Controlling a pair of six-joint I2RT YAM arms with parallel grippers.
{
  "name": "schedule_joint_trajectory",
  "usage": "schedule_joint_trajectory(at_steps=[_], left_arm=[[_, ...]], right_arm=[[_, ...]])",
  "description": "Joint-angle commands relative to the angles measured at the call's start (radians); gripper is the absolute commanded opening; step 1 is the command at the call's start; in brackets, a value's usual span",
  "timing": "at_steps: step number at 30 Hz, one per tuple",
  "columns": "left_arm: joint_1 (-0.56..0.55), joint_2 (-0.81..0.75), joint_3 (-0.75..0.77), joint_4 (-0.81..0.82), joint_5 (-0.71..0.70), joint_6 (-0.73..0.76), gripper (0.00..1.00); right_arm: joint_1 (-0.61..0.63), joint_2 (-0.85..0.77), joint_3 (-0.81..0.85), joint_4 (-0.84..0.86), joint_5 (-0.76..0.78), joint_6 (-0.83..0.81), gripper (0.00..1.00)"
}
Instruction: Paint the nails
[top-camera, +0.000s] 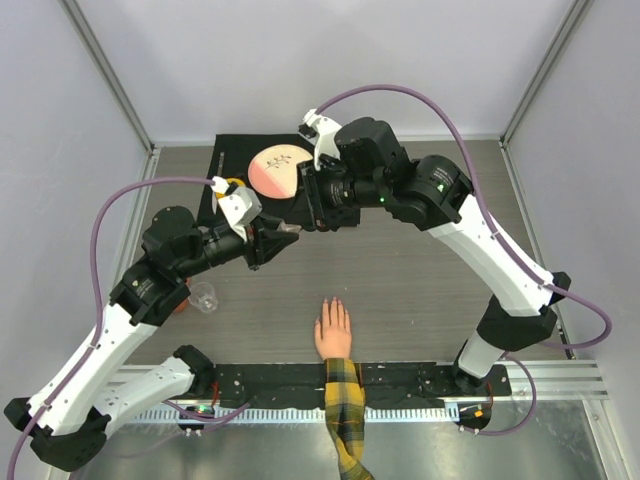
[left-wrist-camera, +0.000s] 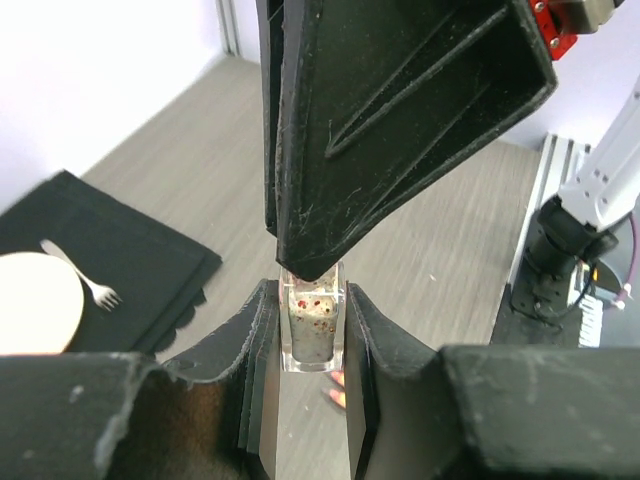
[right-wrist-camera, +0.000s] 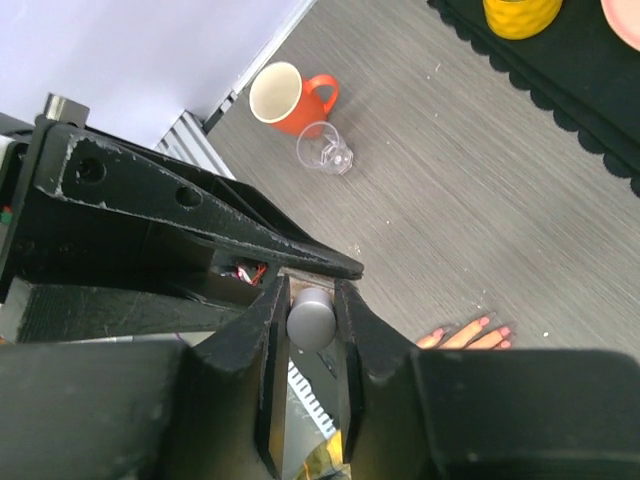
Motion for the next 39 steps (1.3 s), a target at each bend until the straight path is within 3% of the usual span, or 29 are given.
schedule_joint_trajectory(at_steps=[1,6,14,19,24,28,34,39], left_arm=[[-0.005,-0.007,0.007,0.231,0.003,-0.023,0.00],[-0.005,-0.007,-0.019,0.258,-0.014,-0.038,0.00],[-0.005,-0.031,-0.045,0.255,-0.051,-0.066,0.00],[-0.005,-0.046,-0.051,0.248,-0.031,-0.098,0.00],[-0.005,-0.040,-0.041,0.240,0.032,-0.165,0.00],[-0.005,-0.039,-0.036,0.239,0.087,-0.195,0.00],[-0.005,-0.043,-0.047,0.245,0.084,-0.199,0.00],[-0.005,-0.037,-0.039,0.240,0.083,-0.187,0.00]], right_arm=[[0.025,0.047,0.118,-0.068,0.031,0.049,0.30],[0.022,0.038,0.140,-0.068,0.061,0.071,0.52],[-0.029,-0.007,0.160,-0.064,0.078,0.074,0.70],[-0.110,-0.077,0.086,-0.026,-0.036,-0.003,0.73],[-0.199,-0.108,0.017,0.047,-0.393,-0.147,0.73],[-0.219,-0.068,0.054,0.048,-0.553,-0.181,0.70],[-0.217,-0.087,-0.020,0.142,-0.578,-0.119,0.71],[-0.219,-0.065,0.029,0.142,-0.595,-0.109,0.61]])
